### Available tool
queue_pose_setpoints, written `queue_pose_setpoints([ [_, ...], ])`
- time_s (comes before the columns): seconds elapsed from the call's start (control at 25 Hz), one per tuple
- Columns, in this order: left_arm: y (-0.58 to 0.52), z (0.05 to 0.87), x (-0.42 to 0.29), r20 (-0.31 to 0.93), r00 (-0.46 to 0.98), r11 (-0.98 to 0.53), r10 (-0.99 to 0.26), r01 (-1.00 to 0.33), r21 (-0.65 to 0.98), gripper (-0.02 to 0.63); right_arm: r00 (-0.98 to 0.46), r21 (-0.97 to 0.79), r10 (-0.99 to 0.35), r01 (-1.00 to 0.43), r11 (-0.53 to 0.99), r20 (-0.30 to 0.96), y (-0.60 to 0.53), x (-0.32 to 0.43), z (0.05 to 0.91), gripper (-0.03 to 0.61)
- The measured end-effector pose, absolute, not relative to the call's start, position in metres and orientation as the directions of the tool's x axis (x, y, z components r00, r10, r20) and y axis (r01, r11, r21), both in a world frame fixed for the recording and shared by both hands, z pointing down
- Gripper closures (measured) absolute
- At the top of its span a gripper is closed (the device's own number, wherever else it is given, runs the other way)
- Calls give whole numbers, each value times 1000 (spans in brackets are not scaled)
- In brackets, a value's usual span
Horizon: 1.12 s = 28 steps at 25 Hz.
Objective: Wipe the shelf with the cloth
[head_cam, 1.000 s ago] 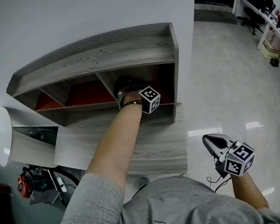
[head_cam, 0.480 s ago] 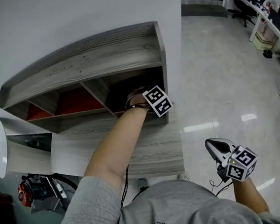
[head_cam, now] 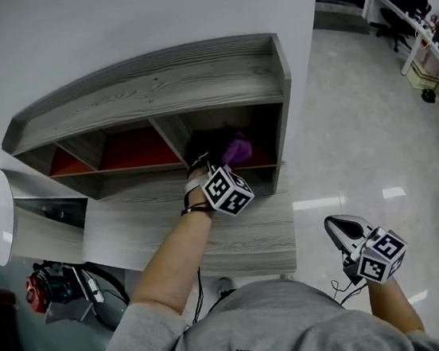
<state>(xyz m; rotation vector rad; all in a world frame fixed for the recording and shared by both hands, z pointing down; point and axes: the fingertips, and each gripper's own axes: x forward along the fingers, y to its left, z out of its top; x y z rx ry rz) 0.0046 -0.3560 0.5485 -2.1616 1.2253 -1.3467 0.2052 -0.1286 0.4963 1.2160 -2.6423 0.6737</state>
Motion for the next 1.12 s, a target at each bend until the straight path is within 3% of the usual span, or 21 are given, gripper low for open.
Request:
queue_pose_setpoints([
  [0.16, -336, 550, -66, 530, 17, -457, -848, -528, -716, 542, -698, -323, -642, -716, 619, 318, -137, 176, 494, 557],
  [0.44, -352, 573, -78, 471, -115, -425, -875, -284, -859, 543, -718, -310, -621, -696, 647, 315, -141, 153, 490, 557],
  [0.6, -355, 576, -39, 550, -24, -522, -835, -284, -804, 546, -685, -319, -656, -728, 607, 316, -139, 174, 496, 557],
  [0.84, -322, 577, 92, 634, 213, -667, -743, -156, -729, 548, -627, -335, -713, -776, 535, 314, -124, 219, 499, 557],
  [1.12, -301, 573, 109, 642, 340, -715, -687, -158, -681, 545, -614, -356, -731, -782, 511, 299, -113, 240, 498, 557],
])
